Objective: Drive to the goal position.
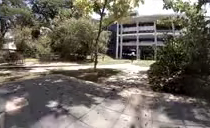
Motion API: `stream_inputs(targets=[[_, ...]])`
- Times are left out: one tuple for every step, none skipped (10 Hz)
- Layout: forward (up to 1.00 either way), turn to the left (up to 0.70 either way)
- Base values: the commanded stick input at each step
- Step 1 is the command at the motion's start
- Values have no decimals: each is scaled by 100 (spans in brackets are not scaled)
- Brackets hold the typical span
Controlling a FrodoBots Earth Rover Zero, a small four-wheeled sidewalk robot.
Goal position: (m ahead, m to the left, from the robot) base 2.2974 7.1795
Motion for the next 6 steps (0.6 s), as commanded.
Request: stream_inputs(targets=[[50,-50],[50,-50],[50,-50],[50,-50],[50,-50],[50,-50]])
